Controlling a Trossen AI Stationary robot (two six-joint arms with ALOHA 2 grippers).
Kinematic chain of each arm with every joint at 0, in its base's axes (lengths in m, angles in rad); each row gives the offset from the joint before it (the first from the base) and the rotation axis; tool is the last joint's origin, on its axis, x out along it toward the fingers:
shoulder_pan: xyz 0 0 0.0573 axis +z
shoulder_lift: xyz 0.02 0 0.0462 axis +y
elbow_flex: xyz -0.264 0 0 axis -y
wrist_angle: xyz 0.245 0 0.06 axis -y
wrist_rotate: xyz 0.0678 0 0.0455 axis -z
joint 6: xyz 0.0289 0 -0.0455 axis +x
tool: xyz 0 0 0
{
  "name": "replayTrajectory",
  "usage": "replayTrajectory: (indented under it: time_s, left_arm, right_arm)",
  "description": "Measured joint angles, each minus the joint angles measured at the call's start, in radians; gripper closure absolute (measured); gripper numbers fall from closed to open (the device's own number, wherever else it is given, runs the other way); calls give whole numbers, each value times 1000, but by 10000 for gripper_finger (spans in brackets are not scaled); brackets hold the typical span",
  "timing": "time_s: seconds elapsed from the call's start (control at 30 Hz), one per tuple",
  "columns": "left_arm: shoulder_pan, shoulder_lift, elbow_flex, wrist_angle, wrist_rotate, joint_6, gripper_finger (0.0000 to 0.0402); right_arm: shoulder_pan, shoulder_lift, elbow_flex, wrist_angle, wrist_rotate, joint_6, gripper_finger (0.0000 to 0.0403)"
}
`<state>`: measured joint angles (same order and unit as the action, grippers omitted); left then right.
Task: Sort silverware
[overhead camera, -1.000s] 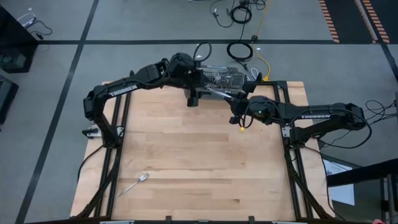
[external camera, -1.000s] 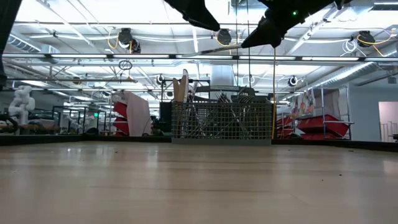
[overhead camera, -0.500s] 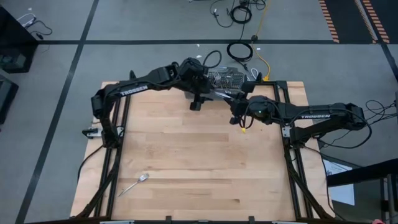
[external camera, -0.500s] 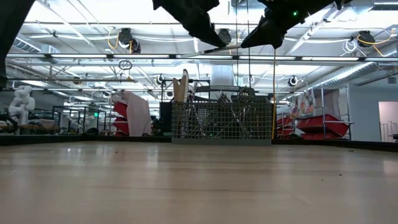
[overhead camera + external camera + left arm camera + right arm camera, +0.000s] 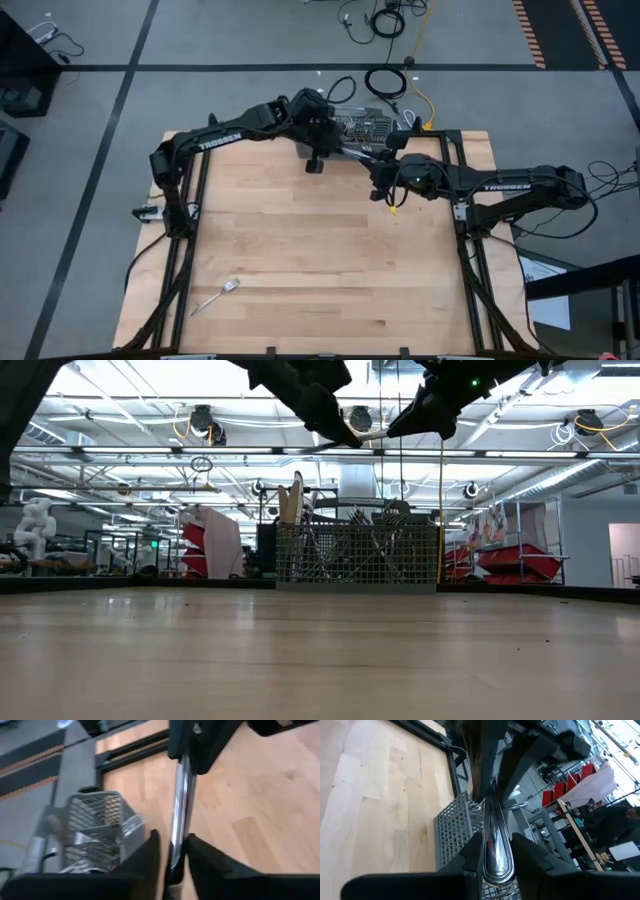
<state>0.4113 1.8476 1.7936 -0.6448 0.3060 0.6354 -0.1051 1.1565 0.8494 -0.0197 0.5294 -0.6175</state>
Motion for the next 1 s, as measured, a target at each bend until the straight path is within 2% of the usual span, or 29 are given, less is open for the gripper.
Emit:
replayTrajectory:
  time_s: [0.07, 0.1, 0.13, 0.2, 0.4, 0.57, 0.67, 0.83, 0.93, 1.0]
  left_arm:
    - [-2, 24, -1, 13, 16, 14, 337]
    - [-1, 31, -2, 20, 19, 9, 357]
    - [-2, 40, -2, 36, 9, 6, 373]
    - [-4, 61, -2, 50, 11, 3, 380]
    - [-22, 83, -2, 29, -82, 55, 380]
    - [-8, 48, -2, 20, -168, 21, 380]
    - [7, -8, -2, 135, -187, -96, 380]
    - [52, -124, -7, 413, -242, -289, 380]
    - [80, -187, -77, 647, -303, -354, 380]
    - [92, -233, -168, 791, -318, -395, 380]
  right_arm:
    - [0, 0, 0, -7, 3, -9, 342]
    - [0, 0, -1, -4, 1, -7, 354]
    - [1, 0, 0, 7, -5, -12, 383]
    - [3, 0, 1, 6, -9, -15, 402]
    - [3, -1, 1, 14, 10, -52, 398]
    - [-13, -13, 0, 102, 291, -135, 400]
    - [-37, -55, 0, 165, 321, -107, 401]
    - [-65, -130, 0, 147, 236, 24, 402]
    - [-66, -149, 0, 151, 224, 30, 402]
    - [-65, -150, 0, 151, 223, 30, 402]
